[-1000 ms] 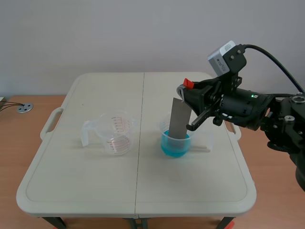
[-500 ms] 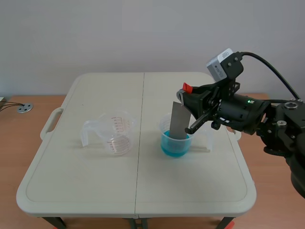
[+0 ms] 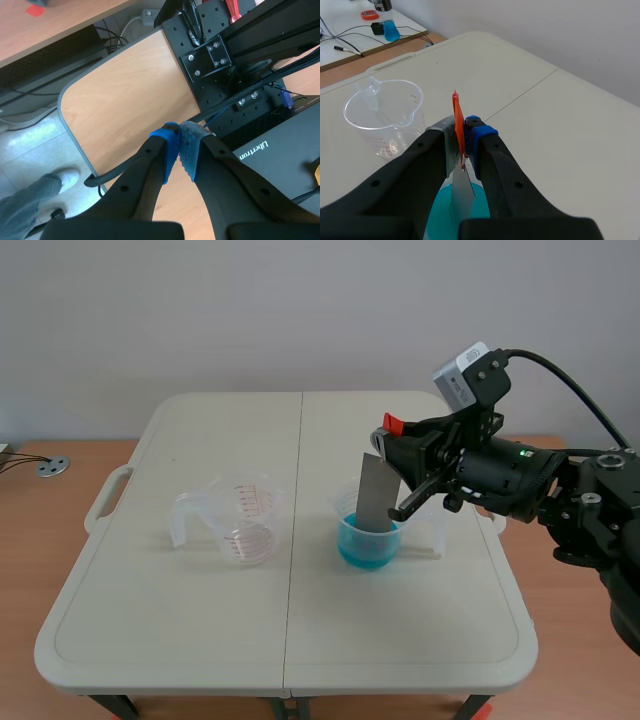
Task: Hold the metal plate by the orange handle, dip it into the blue solution, take it out and point at it, then put the plate back in the beaker on the left.
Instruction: 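Hold the plate still in the solution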
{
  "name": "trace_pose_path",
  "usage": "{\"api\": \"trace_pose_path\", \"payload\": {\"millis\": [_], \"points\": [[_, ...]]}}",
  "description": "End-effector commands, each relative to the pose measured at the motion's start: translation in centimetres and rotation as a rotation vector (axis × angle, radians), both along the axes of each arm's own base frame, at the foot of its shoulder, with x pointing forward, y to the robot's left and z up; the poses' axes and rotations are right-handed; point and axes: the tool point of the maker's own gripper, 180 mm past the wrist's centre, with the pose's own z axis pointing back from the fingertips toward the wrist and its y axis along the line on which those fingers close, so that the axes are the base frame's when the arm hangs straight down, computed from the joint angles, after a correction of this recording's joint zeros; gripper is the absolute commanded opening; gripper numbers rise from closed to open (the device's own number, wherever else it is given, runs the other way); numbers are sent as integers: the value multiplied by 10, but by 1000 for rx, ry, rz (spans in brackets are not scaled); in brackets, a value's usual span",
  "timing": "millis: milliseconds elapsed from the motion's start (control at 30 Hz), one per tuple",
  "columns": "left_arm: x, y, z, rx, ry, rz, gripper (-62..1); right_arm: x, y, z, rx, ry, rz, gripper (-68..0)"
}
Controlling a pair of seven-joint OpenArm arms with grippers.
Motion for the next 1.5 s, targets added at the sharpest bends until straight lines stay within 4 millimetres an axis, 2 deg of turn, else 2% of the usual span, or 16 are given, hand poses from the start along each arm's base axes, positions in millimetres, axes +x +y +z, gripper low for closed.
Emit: {"api": "trace_pose_path", "payload": {"millis": [0,1333,1467], "points": [[2,-1,3,-10,-7,0,-593,2,-2,2,-9,-2,4,-661],[1,-1,3,-7,-1,-1,-593,3,-2,3,-5,-6,4,-661],[1,-1,3,-7,-1,-1,-593,3,-2,8,15,-24,5,-661]]}}
